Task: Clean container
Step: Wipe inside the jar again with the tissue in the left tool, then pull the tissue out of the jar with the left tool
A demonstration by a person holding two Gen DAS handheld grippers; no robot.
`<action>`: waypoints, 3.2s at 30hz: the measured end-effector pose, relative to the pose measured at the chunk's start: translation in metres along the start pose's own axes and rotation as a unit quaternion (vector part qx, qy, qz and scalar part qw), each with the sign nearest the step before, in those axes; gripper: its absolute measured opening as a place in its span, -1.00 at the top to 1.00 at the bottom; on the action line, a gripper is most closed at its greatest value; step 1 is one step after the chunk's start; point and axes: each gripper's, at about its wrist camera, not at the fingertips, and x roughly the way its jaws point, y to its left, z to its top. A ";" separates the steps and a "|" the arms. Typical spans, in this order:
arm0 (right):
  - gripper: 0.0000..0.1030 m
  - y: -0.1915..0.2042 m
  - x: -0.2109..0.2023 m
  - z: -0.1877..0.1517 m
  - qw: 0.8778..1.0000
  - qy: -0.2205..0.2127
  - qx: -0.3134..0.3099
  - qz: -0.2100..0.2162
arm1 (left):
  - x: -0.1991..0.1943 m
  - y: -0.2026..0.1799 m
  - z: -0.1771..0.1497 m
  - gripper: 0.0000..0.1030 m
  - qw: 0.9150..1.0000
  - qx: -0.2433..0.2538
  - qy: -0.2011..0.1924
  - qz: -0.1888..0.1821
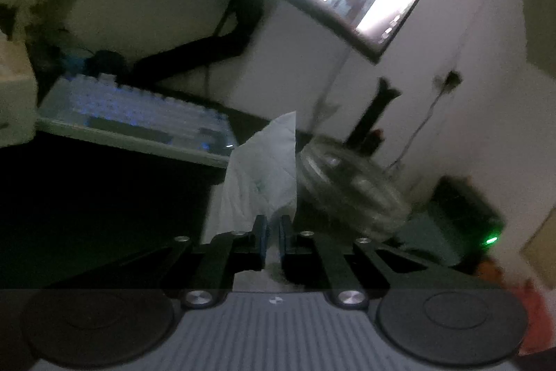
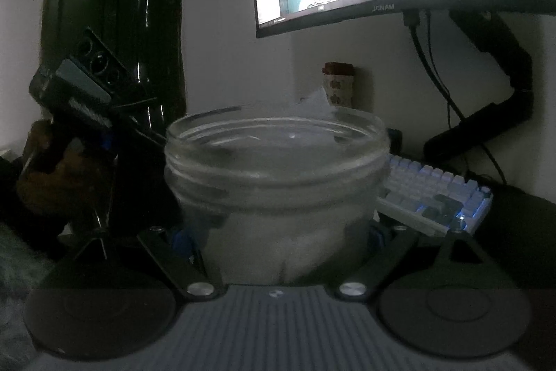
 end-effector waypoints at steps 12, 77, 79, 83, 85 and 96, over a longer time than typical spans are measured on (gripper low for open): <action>-0.77 -0.001 0.001 0.000 1.000 0.001 0.000 -0.001 | 0.023 0.015 -0.006 0.91 0.999 -0.016 0.034 0.014; -0.79 0.000 0.003 -0.001 1.000 0.006 -0.004 -0.003 | 0.006 0.005 0.004 0.90 1.000 0.020 0.017 0.015; -0.78 0.000 0.004 -0.001 1.000 0.005 -0.003 -0.006 | 0.007 0.004 0.004 0.73 0.999 0.029 0.012 0.037; -0.77 0.001 0.008 -0.002 1.000 0.014 -0.001 -0.012 | 0.004 0.002 0.004 -0.63 0.994 0.050 -0.014 0.093; -0.75 0.003 0.011 -0.002 1.000 0.020 0.008 -0.021 | 0.001 -0.003 0.005 -0.63 0.990 0.075 -0.022 0.113; -0.74 0.022 0.028 -0.001 0.984 0.026 0.100 -0.144 | 0.006 0.008 -0.003 -0.33 0.976 0.100 0.032 0.190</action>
